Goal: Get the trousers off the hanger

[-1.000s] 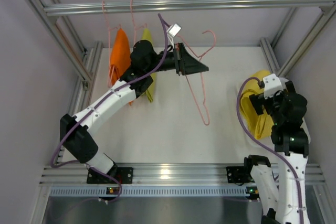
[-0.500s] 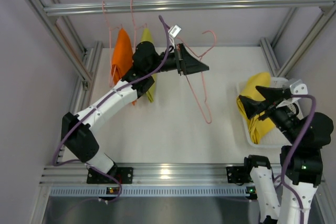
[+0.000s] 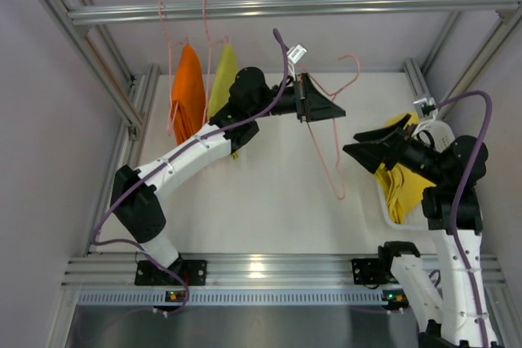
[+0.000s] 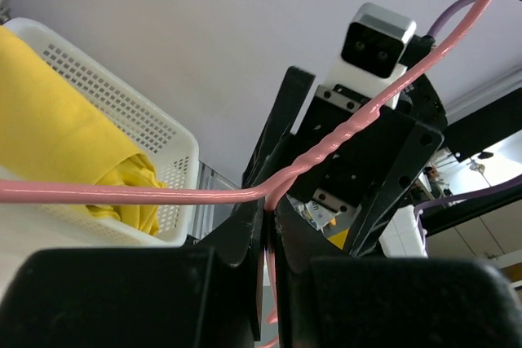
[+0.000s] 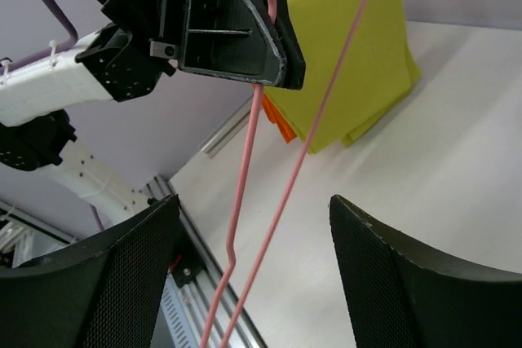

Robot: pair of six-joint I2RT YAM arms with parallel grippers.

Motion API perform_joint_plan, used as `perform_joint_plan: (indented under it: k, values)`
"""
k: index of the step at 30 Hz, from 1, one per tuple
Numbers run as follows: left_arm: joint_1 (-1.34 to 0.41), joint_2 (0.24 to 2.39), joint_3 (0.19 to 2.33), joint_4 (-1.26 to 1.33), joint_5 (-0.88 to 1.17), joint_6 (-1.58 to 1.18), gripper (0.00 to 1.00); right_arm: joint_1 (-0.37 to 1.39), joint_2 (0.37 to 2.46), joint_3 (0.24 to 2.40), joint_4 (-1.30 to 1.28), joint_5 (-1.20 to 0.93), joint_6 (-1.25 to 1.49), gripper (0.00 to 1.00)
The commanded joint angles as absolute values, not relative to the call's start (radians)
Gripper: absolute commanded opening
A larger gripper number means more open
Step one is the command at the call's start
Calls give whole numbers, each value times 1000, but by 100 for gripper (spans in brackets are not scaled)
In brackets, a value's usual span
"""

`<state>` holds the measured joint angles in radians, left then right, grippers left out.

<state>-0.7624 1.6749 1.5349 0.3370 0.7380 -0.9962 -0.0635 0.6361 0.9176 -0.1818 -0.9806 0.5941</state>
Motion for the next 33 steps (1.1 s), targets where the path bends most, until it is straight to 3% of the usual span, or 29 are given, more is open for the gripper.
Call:
perform_joint_plan:
  k: [1,6,9,12,14,16,17,18,21,23,24,25,27,33]
  values:
    - [-781,1689,1615,371,709,-971,0,76,669,954,-138,-918,577,72]
    - [-798,1721,1666,364,689,-969,0,233,696,962,-210,-801,471,68]
    - [-802,1727,1672,368,681,-971,0,235,698,969,-242,-743,443,54]
    - [-802,1729,1678,357,663,-963,0,235,692,992,-291,-669,408,34]
    - [-802,1733,1681,348,660,-963,0,235,686,997,-301,-643,403,11]
    - [-802,1735,1684,342,655,-962,0,235,681,1009,-307,-629,399,0]
    - [-802,1736,1684,333,653,-960,1,235,672,1009,-299,-626,403,0]
    - [-802,1736,1686,327,655,-956,7,235,667,1012,-299,-621,402,0]
    - [-802,1727,1683,301,653,-937,42,235,646,1015,-316,-583,405,0]
    - [-802,1718,1683,278,655,-928,72,233,637,1026,-339,-554,408,0]
    - [-802,1715,1683,269,655,-914,77,235,634,1029,-363,-523,408,0]
    - [-802,1710,1684,255,653,-905,90,233,632,1034,-373,-505,410,0]
    - [-801,1700,1681,229,649,-887,99,232,621,1037,-390,-454,416,0]
    - [-796,1652,1658,158,655,-812,99,224,586,1054,-460,-336,436,0]
